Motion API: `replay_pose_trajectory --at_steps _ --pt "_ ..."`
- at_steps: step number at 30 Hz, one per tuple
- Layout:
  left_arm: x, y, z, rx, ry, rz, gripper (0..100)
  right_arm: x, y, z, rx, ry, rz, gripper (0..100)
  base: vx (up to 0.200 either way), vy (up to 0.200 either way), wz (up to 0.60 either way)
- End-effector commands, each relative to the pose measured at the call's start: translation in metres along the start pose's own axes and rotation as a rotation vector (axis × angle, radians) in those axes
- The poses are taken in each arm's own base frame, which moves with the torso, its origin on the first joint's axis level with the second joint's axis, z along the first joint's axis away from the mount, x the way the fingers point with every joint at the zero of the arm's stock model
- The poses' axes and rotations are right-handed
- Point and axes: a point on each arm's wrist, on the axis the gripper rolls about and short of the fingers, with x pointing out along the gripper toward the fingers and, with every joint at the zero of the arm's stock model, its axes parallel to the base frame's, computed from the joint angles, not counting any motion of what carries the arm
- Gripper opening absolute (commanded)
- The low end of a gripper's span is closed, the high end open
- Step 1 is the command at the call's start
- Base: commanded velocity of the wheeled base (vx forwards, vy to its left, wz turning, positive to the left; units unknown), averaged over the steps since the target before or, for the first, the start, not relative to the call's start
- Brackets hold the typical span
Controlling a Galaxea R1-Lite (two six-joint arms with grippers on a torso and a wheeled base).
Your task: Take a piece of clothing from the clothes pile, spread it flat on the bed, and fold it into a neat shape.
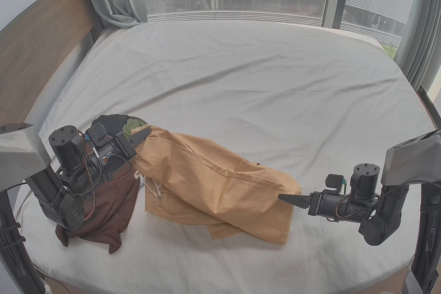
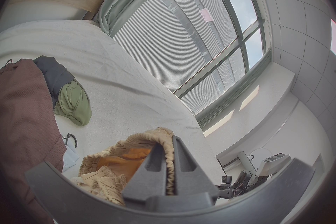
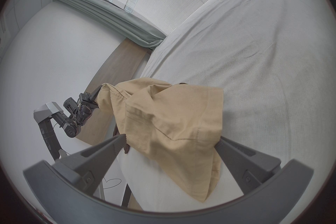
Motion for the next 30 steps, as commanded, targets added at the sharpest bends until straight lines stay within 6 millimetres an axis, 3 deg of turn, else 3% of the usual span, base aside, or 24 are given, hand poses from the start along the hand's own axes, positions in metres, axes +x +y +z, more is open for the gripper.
replay_pose_trajectory --at_steps 1,22,30 --pt "0.0 0.0 0.0 0.0 -0.002 -0.001 0 -0.005 -0.005 0.004 0.001 -0.009 0.0 100 0.0 0.0 0.0" --pt "-0.002 0.005 0.005 0.001 -0.015 0.013 0 -0.007 -0.002 -0.003 0.011 0.081 0.11 100 0.0 0.0 0.0" --pt "-0.003 0.011 0.006 -0.003 -0.017 0.031 0 0.016 -0.019 -0.012 0.019 0.104 0.112 100 0.0 0.0 0.0"
